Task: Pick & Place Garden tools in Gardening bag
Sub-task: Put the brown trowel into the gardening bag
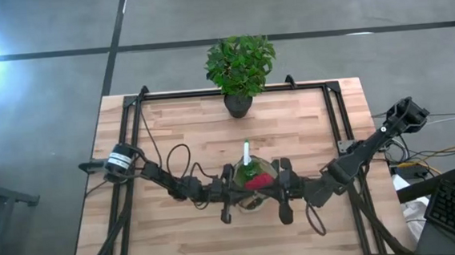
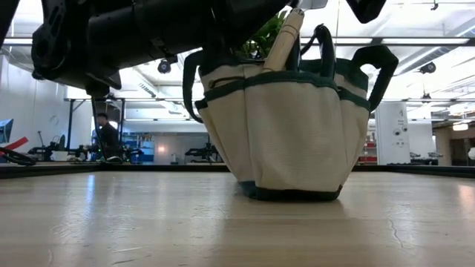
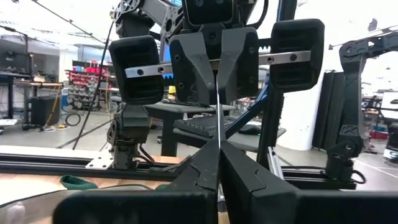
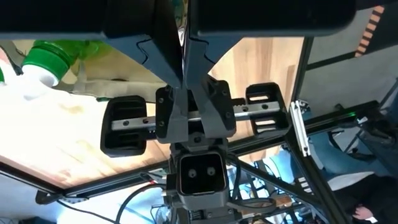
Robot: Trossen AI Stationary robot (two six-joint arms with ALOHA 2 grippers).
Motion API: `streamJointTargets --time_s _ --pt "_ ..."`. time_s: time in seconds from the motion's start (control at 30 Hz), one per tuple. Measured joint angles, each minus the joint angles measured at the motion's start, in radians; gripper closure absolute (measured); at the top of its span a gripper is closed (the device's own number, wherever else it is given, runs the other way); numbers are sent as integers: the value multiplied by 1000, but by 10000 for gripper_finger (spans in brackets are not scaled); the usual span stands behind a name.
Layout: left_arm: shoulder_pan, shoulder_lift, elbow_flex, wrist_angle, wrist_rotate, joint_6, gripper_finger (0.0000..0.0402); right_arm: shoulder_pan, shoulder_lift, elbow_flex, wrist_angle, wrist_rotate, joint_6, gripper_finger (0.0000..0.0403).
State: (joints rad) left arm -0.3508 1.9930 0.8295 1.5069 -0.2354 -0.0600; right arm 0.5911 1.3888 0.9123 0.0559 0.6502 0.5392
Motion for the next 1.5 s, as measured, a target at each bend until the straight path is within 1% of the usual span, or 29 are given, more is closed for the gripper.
streamJointTargets --time_s 0.13,0.23,0.33,0.43,0.53,0.6,0.7,0.8,0.87,1.0,1.07,1.2,1.27,1.4,1.5 --pt "0 -1 0 -10 14 -30 370 0 -4 0 -4 -3 -1 395" --pt "0 -15 0 -57 33 -44 347 0 -6 -1 -7 -5 -8 395" --pt "-1 -29 2 -87 52 -33 311 0 -7 -1 -5 -6 -12 395" --pt "-2 -54 -1 -112 63 -21 262 0 -8 2 -2 -6 -16 395" --pt "-2 -129 -23 -206 62 -21 213 -7 -8 20 -4 -57 -43 395" --pt "-2 -209 -50 -323 62 -10 187 -15 -6 38 -5 -92 -67 395" --pt "-2 -348 -88 -503 60 -4 161 -32 -1 79 -39 -134 -100 395" --pt "-2 -490 -126 -624 58 7 151 -54 1 125 -120 -160 -128 395" --pt "-3 -573 -156 -674 57 17 150 -73 15 154 -146 -178 -144 395" --pt "-3 -700 -239 -684 54 26 155 -101 43 197 -195 -233 -188 395" --pt "-3 -742 -282 -673 43 20 156 -107 62 210 -212 -240 -216 395" --pt "-3 -784 -365 -610 14 -6 156 -114 101 244 -251 -252 -262 395" --pt "-3 -790 -396 -574 5 -18 157 -117 111 261 -262 -285 -276 395" --pt "-3 -793 -416 -532 5 -22 156 -118 149 277 -262 -363 -278 395" --pt "-3 -800 -415 -530 6 -20 157 -118 177 286 -264 -389 -277 395"
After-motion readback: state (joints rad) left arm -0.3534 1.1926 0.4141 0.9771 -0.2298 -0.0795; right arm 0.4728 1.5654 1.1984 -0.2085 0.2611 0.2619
